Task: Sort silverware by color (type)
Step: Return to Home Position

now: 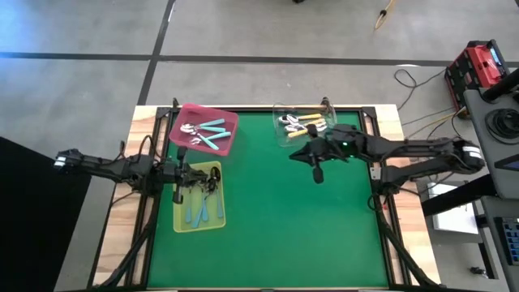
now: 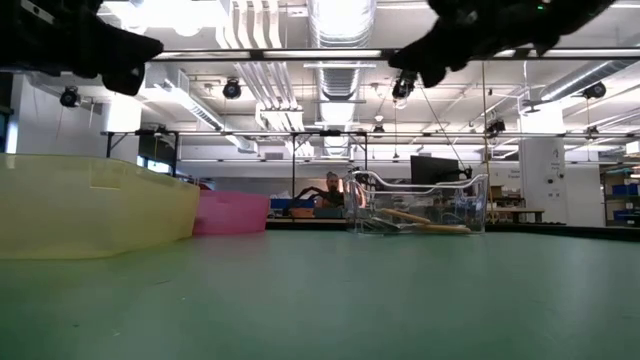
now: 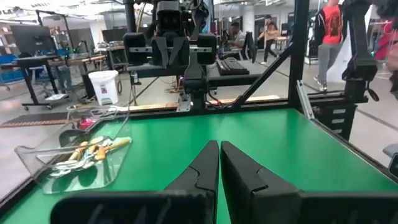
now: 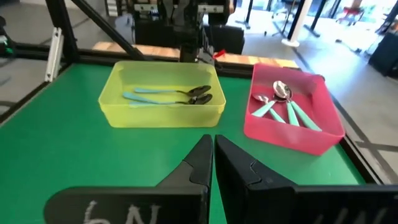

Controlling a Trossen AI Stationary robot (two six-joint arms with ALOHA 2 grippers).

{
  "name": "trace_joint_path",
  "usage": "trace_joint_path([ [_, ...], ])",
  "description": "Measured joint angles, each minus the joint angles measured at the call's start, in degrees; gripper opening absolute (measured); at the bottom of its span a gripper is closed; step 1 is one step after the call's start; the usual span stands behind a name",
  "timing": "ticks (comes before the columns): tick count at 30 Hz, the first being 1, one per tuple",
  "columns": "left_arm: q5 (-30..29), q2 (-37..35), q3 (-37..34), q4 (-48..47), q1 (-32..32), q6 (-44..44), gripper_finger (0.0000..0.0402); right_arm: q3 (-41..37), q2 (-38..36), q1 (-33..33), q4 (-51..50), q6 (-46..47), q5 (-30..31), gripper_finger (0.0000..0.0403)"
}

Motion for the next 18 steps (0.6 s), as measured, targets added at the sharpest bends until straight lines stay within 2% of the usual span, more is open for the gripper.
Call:
trace_joint_path([
  [7,0.0,-0.3,-2.99,3.07,0.0,-1.05,0.0,-9.67,-10.57,-0.04,4.04,1.18,1.2,0.0009],
  [18,-0.04,-0.41,-6.62,8.61,0.0,-3.7,0.0,-18.62,-24.6,-0.04,4.18,3.79,2.61,0.0009],
])
